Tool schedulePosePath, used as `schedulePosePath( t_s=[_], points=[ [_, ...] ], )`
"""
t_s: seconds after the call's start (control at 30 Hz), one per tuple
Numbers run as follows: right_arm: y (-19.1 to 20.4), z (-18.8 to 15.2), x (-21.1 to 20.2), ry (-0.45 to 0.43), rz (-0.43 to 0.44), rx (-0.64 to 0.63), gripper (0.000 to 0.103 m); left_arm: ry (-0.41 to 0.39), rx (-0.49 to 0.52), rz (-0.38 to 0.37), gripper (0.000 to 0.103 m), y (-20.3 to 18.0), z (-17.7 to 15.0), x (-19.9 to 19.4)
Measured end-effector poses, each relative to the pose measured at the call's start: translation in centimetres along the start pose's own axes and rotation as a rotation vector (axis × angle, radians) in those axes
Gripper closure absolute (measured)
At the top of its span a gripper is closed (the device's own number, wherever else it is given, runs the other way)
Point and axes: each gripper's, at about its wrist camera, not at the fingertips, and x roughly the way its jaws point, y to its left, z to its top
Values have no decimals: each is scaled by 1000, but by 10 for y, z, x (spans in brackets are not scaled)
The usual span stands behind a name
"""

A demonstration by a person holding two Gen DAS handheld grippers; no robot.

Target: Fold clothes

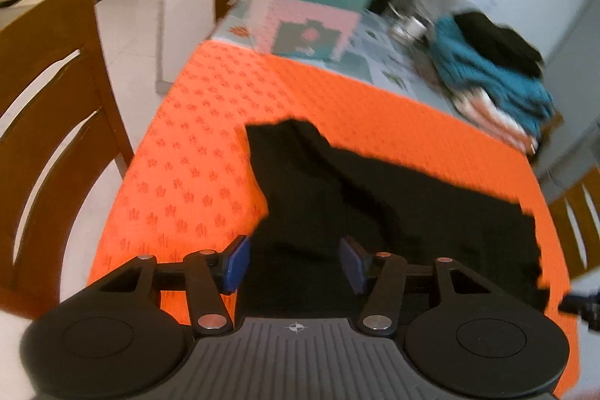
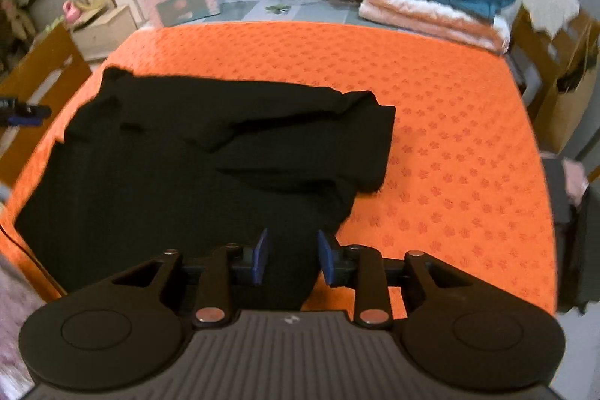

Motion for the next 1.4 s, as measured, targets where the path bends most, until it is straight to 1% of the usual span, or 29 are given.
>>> schedulePosePath(
  t_s=[0.17, 0.3, 0.4, 0.5, 0.67, 0.77, 0.83, 0.97, 1.03, 1.07, 1.1, 1.13, 1.17, 1.2, 1.27, 1.4],
  points=[
    [15, -28, -16, 18, 4, -109, 69, 68, 84, -20, 46, 6, -25, -16],
    [26, -46, -25, 56, 24, -173, 67, 121, 177, -11, 45, 11, -46, -28],
    [31, -59, -26, 108, 34, -192, 67, 187, 257, 11, 45, 9, -66, -27],
    [43, -69, -27, 115, 34, -268, 67, 220, 352, 18, 45, 0, -84, -27],
    [63, -85, -28, 127, 33, -394, 65, 238, 506, 13, 45, -19, -108, -28],
    [75, -94, -29, 134, 32, -471, 65, 246, 604, 29, 45, -29, -120, -25],
    [80, -98, -24, 135, 16, -541, 65, 251, 666, 38, 45, -33, -126, -22],
    [91, -106, -15, 136, -16, -681, 65, 251, 745, 59, 45, -38, -132, -15],
    [96, -110, -10, 136, -33, -752, 66, 240, 773, 59, 46, -40, -134, -15],
    [99, -112, -8, 137, -41, -787, 66, 233, 787, 58, 51, -41, -134, -15],
    [101, -114, -6, 136, -49, -820, 75, 225, 797, 45, 58, -41, -135, -16],
    [102, -115, -6, 129, -50, -837, 81, 213, 800, 41, 80, -41, -135, -18],
    [103, -116, -7, 123, -51, -852, 87, 202, 802, 38, 89, -40, -135, -20],
    [103, -116, -9, 117, -54, -859, 91, 191, 804, 35, 90, -39, -134, -22],
    [104, -112, -16, 103, -52, -842, 93, 161, 773, 23, 92, -37, -131, -31],
    [102, -96, -52, 60, -58, -791, 94, 126, 671, 13, 92, -36, -113, -59]
  ],
)
